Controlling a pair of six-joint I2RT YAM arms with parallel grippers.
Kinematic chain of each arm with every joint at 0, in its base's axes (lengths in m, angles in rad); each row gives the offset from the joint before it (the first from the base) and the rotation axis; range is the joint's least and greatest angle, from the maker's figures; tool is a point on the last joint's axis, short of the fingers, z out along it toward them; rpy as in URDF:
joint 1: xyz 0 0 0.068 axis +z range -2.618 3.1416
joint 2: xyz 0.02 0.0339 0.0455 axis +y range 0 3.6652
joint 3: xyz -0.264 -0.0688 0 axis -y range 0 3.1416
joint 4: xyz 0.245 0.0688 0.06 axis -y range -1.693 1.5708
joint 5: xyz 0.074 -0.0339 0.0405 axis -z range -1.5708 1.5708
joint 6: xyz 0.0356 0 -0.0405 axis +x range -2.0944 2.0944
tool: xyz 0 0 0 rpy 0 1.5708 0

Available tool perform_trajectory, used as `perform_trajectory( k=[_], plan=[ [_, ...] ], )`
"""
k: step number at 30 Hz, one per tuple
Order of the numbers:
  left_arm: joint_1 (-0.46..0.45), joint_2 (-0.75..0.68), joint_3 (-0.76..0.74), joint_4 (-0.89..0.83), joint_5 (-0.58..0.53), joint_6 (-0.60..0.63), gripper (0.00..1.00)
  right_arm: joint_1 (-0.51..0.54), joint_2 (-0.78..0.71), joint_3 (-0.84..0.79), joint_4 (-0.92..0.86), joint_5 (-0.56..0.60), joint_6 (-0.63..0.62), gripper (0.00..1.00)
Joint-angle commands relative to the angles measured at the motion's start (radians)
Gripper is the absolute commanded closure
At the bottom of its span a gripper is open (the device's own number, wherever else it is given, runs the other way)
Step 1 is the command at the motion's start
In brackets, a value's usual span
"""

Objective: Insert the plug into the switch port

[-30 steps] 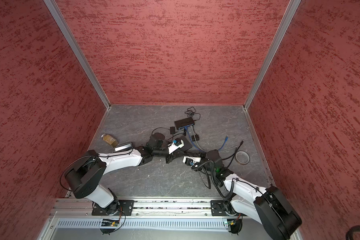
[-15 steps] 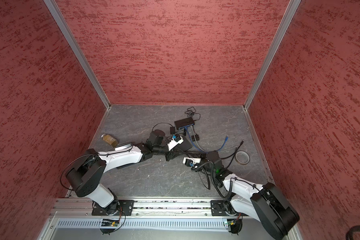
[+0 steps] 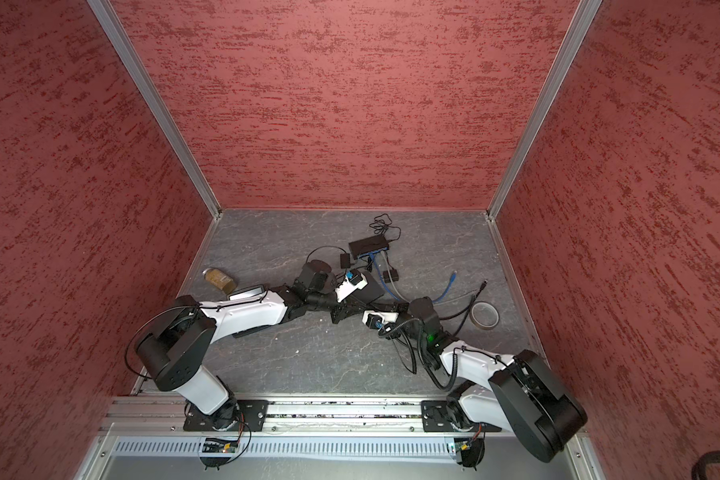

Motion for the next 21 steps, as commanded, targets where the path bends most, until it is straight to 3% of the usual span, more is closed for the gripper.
perform_trajectory(
  k=[1,8,17,21],
  plan=[
    [0.006,0.007,0.016,-0.010,0.021,-0.006,0.84,0.006,0.015,0.030,0.053,-0.017,-0.014,0.74],
    [0.012,0.010,0.018,-0.002,0.028,-0.017,0.84,0.007,0.024,0.024,0.094,-0.015,-0.002,0.80],
    [0.013,0.013,0.013,0.017,0.047,-0.031,0.84,0.009,0.048,0.021,0.134,-0.021,0.014,0.80],
    [0.016,0.016,0.015,0.017,0.053,-0.035,0.84,0.010,0.058,0.026,0.145,-0.027,0.028,0.88]
  ],
)
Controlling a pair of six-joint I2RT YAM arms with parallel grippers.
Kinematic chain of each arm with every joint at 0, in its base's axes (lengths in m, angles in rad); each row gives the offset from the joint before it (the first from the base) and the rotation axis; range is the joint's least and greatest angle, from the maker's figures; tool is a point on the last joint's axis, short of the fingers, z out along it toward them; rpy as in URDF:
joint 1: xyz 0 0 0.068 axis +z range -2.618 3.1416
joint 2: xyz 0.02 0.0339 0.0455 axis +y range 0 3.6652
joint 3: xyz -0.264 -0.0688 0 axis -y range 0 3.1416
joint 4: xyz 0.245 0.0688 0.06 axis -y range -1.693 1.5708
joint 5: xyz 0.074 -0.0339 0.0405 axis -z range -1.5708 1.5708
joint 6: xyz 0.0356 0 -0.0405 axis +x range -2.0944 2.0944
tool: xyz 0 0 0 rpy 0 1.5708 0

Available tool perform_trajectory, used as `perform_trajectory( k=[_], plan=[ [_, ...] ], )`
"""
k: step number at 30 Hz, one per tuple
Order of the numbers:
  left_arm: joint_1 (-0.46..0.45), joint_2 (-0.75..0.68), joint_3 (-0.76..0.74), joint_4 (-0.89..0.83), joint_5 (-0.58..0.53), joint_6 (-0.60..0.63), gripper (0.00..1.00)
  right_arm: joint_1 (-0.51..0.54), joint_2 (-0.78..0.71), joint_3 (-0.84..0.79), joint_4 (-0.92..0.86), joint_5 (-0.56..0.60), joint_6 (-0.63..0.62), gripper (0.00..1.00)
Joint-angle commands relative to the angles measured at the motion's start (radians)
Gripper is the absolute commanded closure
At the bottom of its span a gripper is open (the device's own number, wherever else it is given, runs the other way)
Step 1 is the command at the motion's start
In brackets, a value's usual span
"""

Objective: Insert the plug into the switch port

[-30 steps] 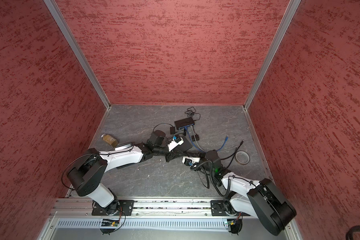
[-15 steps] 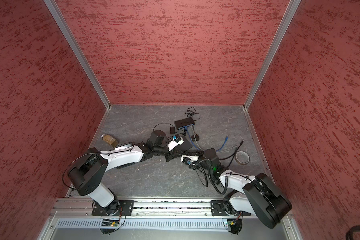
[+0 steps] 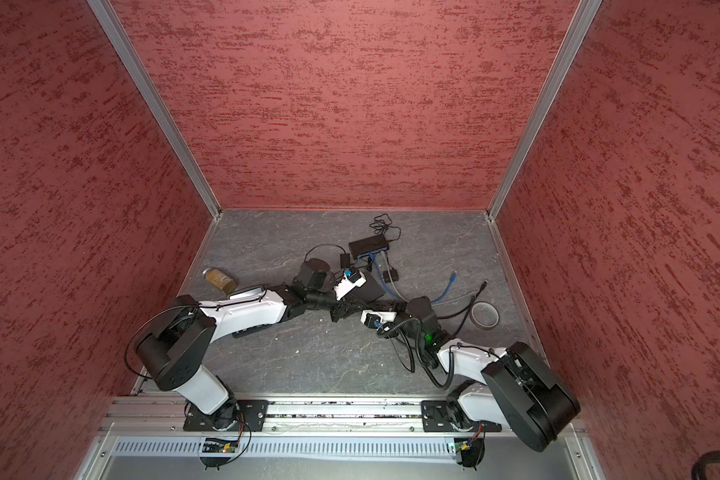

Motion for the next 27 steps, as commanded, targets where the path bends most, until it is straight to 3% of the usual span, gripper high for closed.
perform_trajectory(
  k=[1,6,12,20,27],
  plan=[
    [0.003,0.015,0.012,0.009,0.037,-0.009,0.84,0.005,0.005,0.023,0.076,-0.021,0.020,0.90],
    [0.012,0.020,0.005,0.019,0.032,-0.020,0.81,0.006,-0.010,0.033,0.033,-0.021,0.075,0.96],
    [0.037,-0.011,-0.048,0.100,-0.035,-0.045,0.51,0.006,-0.051,0.067,-0.103,-0.017,0.179,0.99],
    [0.125,-0.166,-0.170,0.255,-0.172,-0.043,0.39,0.011,-0.124,0.151,-0.327,0.052,0.349,1.00],
    [0.184,-0.213,-0.178,0.216,-0.185,-0.023,0.36,0.016,-0.106,0.260,-0.484,0.153,0.640,1.00]
  ],
)
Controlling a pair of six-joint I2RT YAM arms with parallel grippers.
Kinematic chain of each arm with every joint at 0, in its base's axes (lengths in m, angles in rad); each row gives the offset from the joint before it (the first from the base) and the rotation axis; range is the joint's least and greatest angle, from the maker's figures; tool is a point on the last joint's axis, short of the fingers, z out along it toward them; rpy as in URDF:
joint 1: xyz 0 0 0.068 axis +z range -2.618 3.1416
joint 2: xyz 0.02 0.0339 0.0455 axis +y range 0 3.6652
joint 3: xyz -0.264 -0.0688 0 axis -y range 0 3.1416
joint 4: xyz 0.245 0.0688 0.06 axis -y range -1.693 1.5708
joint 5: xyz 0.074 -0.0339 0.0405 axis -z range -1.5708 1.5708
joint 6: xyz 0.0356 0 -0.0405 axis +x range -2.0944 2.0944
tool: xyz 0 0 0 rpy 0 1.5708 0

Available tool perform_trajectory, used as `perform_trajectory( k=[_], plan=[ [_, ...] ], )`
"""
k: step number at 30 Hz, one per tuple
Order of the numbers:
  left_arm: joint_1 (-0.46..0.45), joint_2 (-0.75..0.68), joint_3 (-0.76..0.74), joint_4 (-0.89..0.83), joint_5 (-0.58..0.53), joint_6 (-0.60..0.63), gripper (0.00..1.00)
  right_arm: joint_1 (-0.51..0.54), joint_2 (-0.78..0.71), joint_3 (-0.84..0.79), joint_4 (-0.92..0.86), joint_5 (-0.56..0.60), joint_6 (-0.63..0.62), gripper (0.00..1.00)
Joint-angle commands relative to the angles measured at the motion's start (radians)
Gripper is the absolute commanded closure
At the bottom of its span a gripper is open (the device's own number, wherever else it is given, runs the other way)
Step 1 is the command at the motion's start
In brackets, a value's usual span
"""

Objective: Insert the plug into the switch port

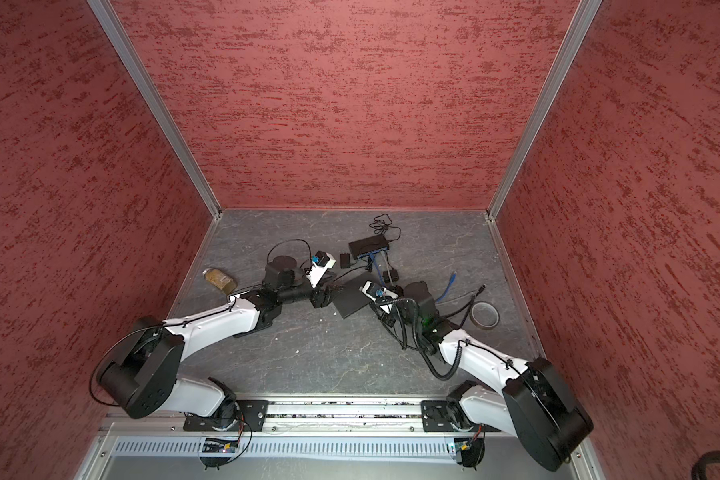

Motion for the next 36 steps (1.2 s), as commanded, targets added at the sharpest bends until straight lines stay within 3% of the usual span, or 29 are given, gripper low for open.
perform_trajectory(
  k=[1,9,21,36],
  plan=[
    [0.022,-0.009,-0.012,0.020,-0.016,0.009,0.35,0.011,0.012,0.062,-0.126,0.076,0.223,1.00],
    [0.040,0.073,0.055,-0.084,-0.068,-0.041,0.34,0.072,0.079,0.115,-0.289,0.130,0.440,0.97],
    [0.055,0.306,0.241,-0.209,-0.074,-0.155,0.41,0.129,0.168,0.153,-0.441,0.142,0.622,0.95],
    [-0.001,0.447,0.318,-0.214,-0.046,-0.255,0.53,0.178,0.276,0.116,-0.331,0.204,0.694,0.94]
  ],
)
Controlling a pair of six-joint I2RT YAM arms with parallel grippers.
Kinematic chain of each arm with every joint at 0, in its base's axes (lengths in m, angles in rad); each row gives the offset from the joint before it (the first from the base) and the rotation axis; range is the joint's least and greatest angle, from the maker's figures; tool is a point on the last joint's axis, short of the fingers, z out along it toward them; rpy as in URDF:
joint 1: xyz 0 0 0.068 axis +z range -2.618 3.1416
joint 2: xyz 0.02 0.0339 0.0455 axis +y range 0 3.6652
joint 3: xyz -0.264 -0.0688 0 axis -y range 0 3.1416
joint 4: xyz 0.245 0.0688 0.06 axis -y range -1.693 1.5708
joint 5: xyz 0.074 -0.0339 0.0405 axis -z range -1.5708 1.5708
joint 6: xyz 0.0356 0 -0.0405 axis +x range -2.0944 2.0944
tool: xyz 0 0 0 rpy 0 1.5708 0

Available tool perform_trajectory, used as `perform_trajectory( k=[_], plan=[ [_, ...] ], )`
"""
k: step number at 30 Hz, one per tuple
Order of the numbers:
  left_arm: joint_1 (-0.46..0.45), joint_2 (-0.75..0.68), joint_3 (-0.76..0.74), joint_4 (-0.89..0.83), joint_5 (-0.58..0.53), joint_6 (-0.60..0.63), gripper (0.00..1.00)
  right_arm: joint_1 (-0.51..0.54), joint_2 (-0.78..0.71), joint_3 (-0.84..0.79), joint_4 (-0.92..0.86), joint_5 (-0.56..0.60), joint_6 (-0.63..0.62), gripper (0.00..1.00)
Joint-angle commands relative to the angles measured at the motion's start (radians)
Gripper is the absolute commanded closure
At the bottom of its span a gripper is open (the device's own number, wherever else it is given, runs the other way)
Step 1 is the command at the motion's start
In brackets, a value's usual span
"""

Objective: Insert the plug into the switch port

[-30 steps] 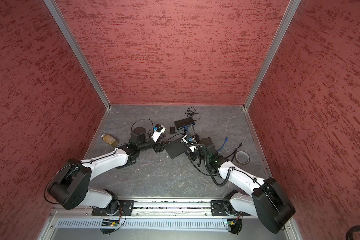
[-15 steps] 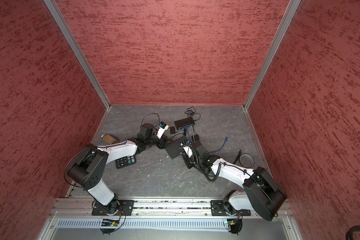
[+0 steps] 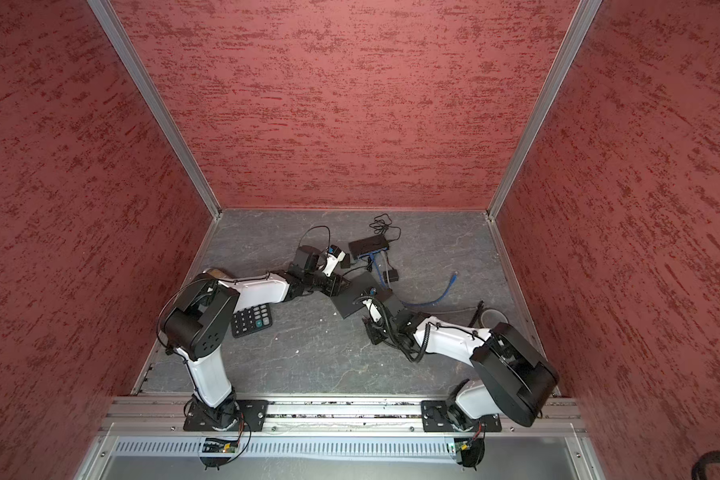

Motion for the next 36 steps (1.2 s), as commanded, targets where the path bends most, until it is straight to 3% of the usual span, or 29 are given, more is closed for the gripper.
perform_trajectory(
  k=[1,9,36],
  plan=[
    [-0.012,0.035,0.022,0.014,0.024,-0.051,0.54,0.011,0.017,-0.002,0.059,0.066,0.055,0.94],
    [-0.035,0.071,0.050,0.029,0.041,-0.063,0.57,0.018,0.063,-0.019,0.146,0.125,0.094,0.93],
    [-0.041,0.072,0.058,0.034,-0.014,-0.007,0.60,0.024,0.150,0.069,0.200,0.123,0.060,0.93]
  ],
)
